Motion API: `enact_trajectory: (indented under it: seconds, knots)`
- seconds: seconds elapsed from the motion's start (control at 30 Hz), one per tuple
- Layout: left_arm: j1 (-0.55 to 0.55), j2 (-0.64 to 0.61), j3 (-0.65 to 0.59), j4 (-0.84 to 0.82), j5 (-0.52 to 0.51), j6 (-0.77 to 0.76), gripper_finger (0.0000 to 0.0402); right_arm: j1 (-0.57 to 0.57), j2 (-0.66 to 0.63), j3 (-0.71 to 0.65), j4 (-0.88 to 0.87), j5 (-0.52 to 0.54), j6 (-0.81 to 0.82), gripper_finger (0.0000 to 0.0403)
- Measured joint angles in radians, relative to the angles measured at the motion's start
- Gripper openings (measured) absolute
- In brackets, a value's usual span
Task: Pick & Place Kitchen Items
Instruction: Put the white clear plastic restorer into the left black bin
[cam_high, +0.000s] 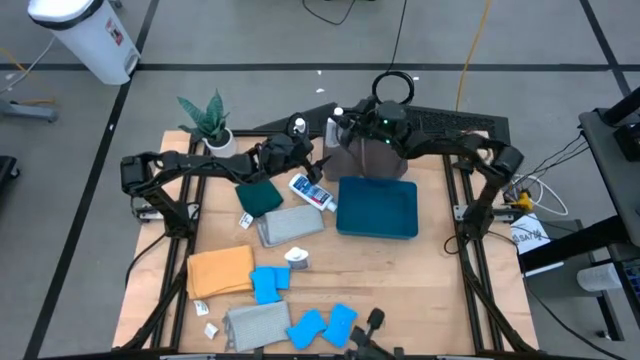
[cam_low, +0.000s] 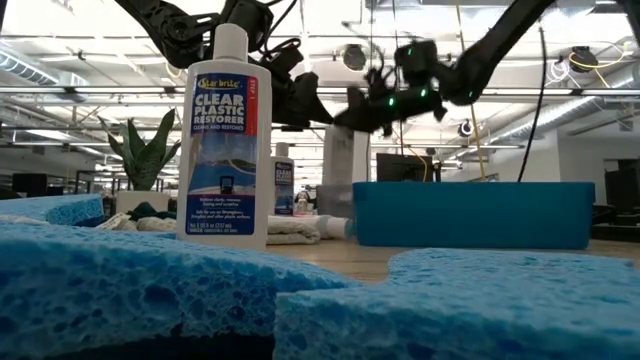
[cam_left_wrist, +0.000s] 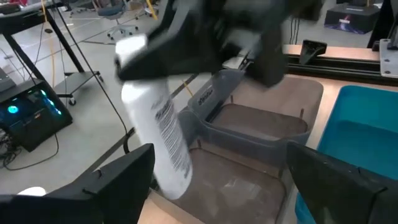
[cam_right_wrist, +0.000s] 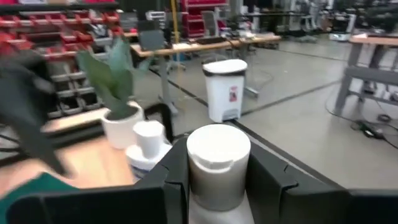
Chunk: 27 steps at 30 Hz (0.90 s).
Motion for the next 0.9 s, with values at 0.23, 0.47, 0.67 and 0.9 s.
enact_trajectory:
  seconds: [0.23, 0.47, 0.67, 0.9]
  knots:
    - [0.0, 0.0, 0.0, -0.001, 0.0, 0.01, 0.0356, 0.002, 0.088, 0.0, 0.05, 0.073, -0.027, 0.0083]
    - [0.0, 0.0, 0.0, 0.0, 0.0, 0.031, 0.0358, 0.001, 0.143, 0.002, 0.112, 0.071, -0.103, 0.0083]
    - [0.0, 0.0, 0.0, -0.017, 0.003, 0.031, 0.0358, 0.012, 0.138, 0.004, 0.087, 0.073, -0.124, 0.0156]
    - [0.001, -0.008, 0.049, -0.231, 0.047, 0.062, 0.0364, 0.024, 0.083, 0.002, 0.024, 0.069, -0.072, 0.0276]
